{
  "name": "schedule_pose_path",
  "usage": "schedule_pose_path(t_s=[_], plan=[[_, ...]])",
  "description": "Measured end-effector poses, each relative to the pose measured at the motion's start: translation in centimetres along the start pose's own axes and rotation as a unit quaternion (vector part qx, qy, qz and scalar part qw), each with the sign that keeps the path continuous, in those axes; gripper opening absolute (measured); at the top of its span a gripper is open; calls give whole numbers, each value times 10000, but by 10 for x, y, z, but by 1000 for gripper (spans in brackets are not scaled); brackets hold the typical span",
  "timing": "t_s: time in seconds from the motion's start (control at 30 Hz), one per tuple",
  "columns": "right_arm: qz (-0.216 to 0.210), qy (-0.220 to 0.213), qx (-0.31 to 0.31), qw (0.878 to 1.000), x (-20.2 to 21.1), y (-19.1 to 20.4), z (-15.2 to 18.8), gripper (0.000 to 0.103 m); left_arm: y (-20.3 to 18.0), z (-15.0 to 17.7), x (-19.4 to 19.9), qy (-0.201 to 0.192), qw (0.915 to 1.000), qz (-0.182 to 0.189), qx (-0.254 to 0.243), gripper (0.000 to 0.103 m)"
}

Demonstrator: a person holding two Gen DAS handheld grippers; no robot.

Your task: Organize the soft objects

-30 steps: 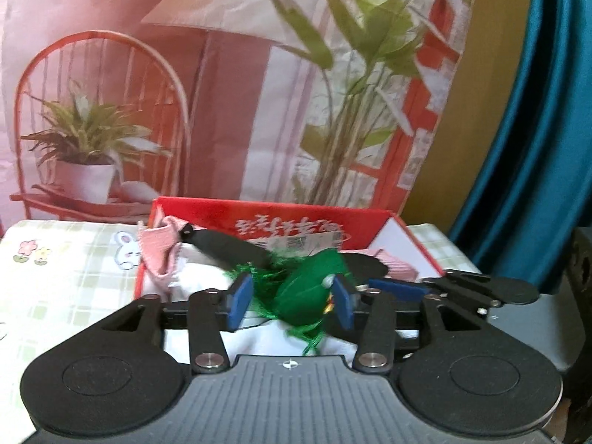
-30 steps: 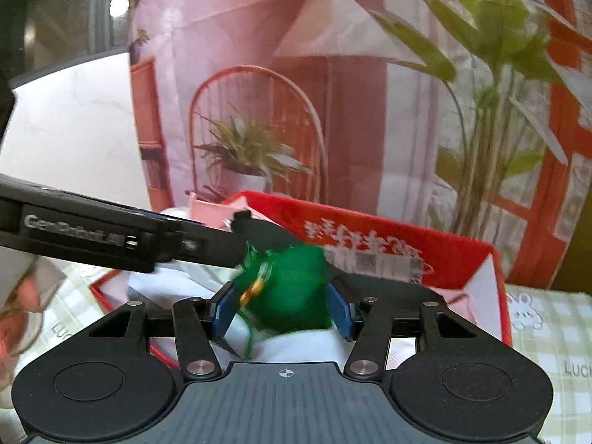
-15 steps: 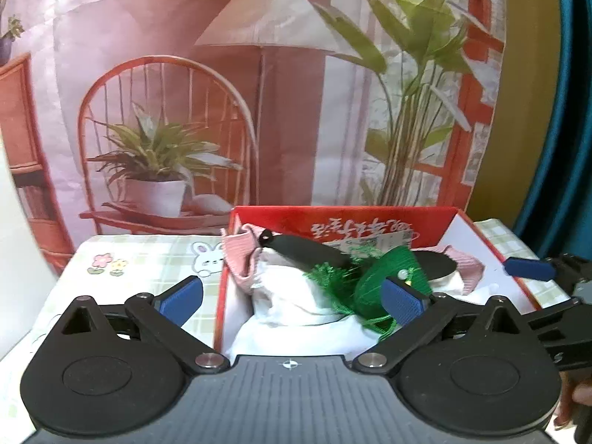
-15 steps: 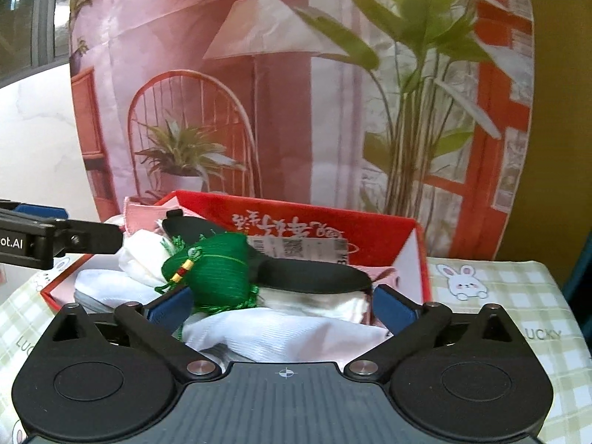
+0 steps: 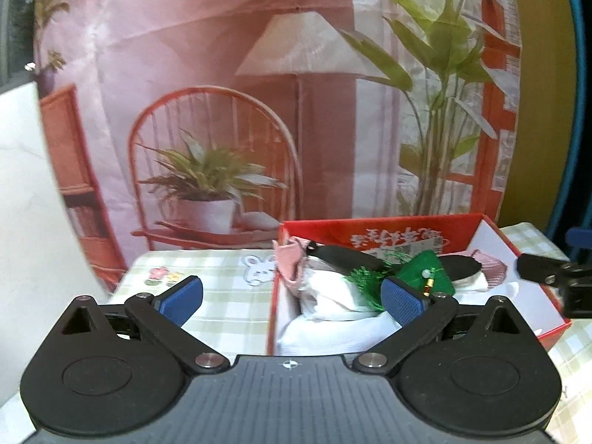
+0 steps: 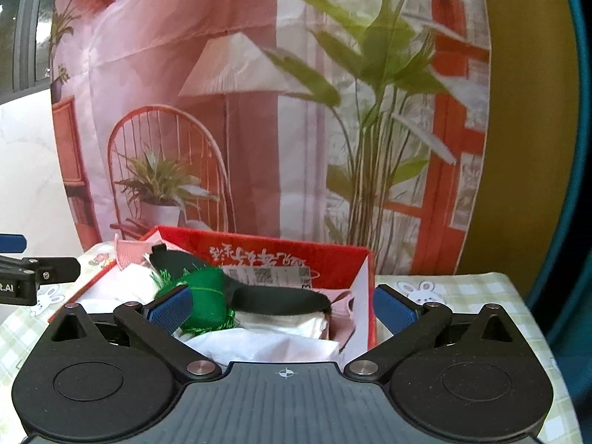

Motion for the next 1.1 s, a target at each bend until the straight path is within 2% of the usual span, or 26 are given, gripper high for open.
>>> schedule_pose_path(t_s=[0.3,0.6,0.7,0.83,1.1], plan=[[-134,-299,-165,9993,55,10,-28,103,21,-18,49,-141,9996,-88,223,103],[164,-596,39,9981,134,22,-59,103,38,-39,136,-461,9979,-327,310,103],[119,-730,59,9972,160,25,-64,103,41,-40,165,-546,9967,-321,502,103],[6,-939,-28,9956,194,31,-67,103,41,-43,205,-752,9939,-602,538,103],[68,-1051,22,9944,234,37,-61,103,38,-43,250,-947,9914,-731,532,103]])
Point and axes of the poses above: each gripper's, at about its wrist camera, not at the fingertips, and x roughly against the way its jaws point, y to its left, z to its underside, the point moved 9 cm from there along -x, roughly the way its jaws point, and after that the axes turned 11 degrees about -x, right-handed, at the moved point
